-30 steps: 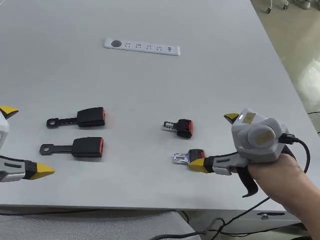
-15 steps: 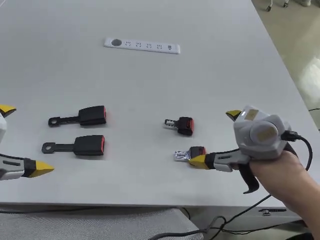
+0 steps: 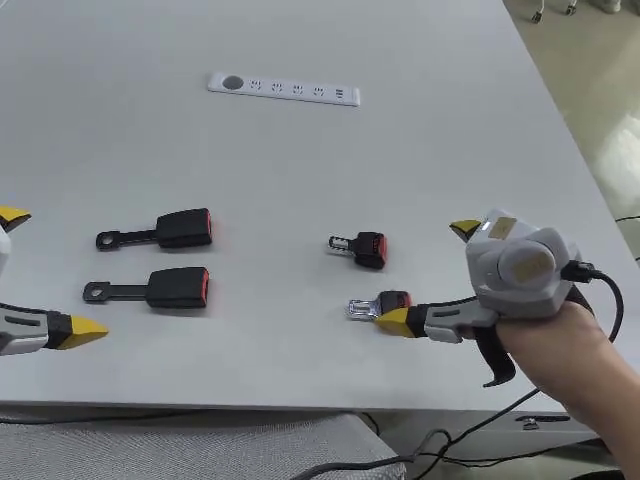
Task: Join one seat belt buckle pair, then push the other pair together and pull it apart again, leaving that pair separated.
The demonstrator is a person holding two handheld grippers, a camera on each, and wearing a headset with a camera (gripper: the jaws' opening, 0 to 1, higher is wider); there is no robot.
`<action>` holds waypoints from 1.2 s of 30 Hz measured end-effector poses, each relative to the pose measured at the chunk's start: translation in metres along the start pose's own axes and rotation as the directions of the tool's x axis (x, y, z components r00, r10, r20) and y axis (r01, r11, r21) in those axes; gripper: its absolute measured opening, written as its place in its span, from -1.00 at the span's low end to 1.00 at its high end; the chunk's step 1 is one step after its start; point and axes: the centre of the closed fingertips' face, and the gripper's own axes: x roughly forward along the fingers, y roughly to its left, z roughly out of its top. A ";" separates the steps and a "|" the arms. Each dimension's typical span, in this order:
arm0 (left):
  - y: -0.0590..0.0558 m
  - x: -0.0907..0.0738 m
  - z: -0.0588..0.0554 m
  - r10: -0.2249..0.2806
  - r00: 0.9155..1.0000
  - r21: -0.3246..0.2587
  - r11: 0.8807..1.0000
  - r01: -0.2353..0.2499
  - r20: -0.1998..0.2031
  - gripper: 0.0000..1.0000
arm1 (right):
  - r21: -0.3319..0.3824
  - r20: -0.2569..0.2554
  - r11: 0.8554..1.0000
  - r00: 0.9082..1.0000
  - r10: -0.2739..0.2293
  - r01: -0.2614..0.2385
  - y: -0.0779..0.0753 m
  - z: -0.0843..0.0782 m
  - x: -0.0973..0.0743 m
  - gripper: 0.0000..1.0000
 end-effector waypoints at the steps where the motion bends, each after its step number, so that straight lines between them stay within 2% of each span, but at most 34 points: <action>1: 0.000 0.000 0.000 0.002 1.000 -0.003 1.000 -0.002 0.000 0.96 | 0.002 0.000 1.000 1.000 0.000 0.000 0.000 0.000 0.000 0.99; 5: -0.002 0.003 0.002 -0.001 1.000 -0.010 1.000 0.001 0.006 0.95 | 0.004 -0.002 1.000 1.000 0.002 -0.002 0.002 -0.001 0.002 0.99; 9: -0.002 0.004 0.003 -0.003 1.000 -0.006 1.000 0.003 0.006 0.95 | 0.042 0.031 0.999 0.999 0.011 -0.012 0.002 0.008 -0.001 0.99; 12: 0.001 0.003 0.002 0.001 1.000 -0.007 1.000 -0.001 0.006 0.95 | 0.040 0.034 0.999 0.999 0.004 -0.005 0.000 0.011 -0.003 1.00; 15: 0.003 0.002 0.003 0.001 1.000 -0.025 1.000 -0.001 0.013 0.95 | 0.127 0.094 0.991 0.995 0.018 -0.030 -0.002 0.024 -0.007 1.00; 21: 0.005 0.002 0.004 0.003 1.000 -0.023 1.000 -0.003 0.016 0.95 | 0.071 0.070 0.997 0.998 -0.003 -0.002 -0.006 0.024 -0.009 1.00; 27: 0.006 0.001 0.003 0.010 1.000 -0.012 1.000 -0.010 0.012 0.92 | 0.083 0.067 0.997 0.998 -0.002 -0.004 -0.004 0.022 -0.009 1.00; 36: 0.008 -0.001 0.001 0.018 1.000 -0.003 1.000 -0.018 0.004 0.88 | 0.050 0.048 0.999 0.999 0.005 -0.007 -0.001 0.018 -0.008 1.00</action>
